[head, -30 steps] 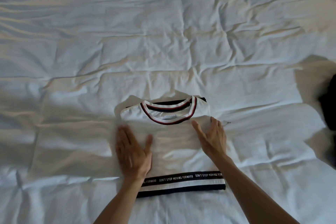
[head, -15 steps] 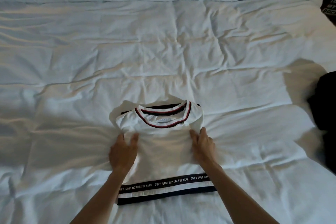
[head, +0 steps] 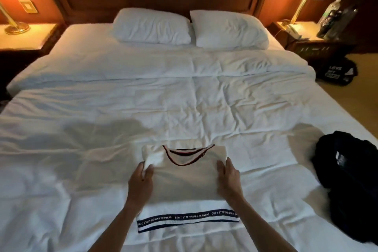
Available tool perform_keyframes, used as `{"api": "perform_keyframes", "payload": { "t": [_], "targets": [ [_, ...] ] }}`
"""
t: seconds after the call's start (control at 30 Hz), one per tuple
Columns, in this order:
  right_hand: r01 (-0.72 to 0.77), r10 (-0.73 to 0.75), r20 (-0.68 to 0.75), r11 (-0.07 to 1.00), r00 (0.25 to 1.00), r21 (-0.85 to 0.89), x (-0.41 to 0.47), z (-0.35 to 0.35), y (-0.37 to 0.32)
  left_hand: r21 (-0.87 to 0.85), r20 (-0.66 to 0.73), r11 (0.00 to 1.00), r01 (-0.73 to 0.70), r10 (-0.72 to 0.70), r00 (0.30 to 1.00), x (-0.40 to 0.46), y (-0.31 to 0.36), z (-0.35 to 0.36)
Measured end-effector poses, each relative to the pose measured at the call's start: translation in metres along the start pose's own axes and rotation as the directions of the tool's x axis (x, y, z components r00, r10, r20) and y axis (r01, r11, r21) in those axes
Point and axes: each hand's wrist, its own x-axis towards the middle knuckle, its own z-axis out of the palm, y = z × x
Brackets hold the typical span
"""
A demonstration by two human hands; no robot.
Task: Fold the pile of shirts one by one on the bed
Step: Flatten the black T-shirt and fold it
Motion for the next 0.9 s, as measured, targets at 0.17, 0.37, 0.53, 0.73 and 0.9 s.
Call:
{"api": "perform_keyframes", "payload": {
  "t": [0.17, 0.37, 0.53, 0.73, 0.9],
  "targets": [
    [0.175, -0.169, -0.109, 0.983, 0.98, 0.048, 0.01, -0.07, -0.138, -0.015, -0.055, 0.978, -0.207, 0.206, 0.977, 0.009, 0.143, -0.057],
    [0.334, -0.314, -0.215, 0.941, 0.925, 0.06, -0.018, -0.156, -0.301, -0.057, -0.067, 0.938, -0.343, 0.339, 0.938, -0.022, 0.313, -0.146],
    [0.453, -0.427, -0.257, 0.89, 0.867, 0.049, -0.045, -0.207, -0.394, 0.039, -0.145, 0.906, -0.422, 0.423, 0.895, -0.061, 0.416, -0.205],
    [0.536, -0.504, -0.251, 0.841, 0.827, 0.079, -0.068, -0.246, -0.454, 0.112, -0.253, 0.872, -0.477, 0.489, 0.835, -0.105, 0.478, -0.249],
    [0.567, -0.542, -0.195, 0.815, 0.818, 0.114, -0.085, -0.253, -0.474, 0.196, -0.333, 0.849, -0.491, 0.529, 0.781, -0.13, 0.487, -0.274]
  ]
}}
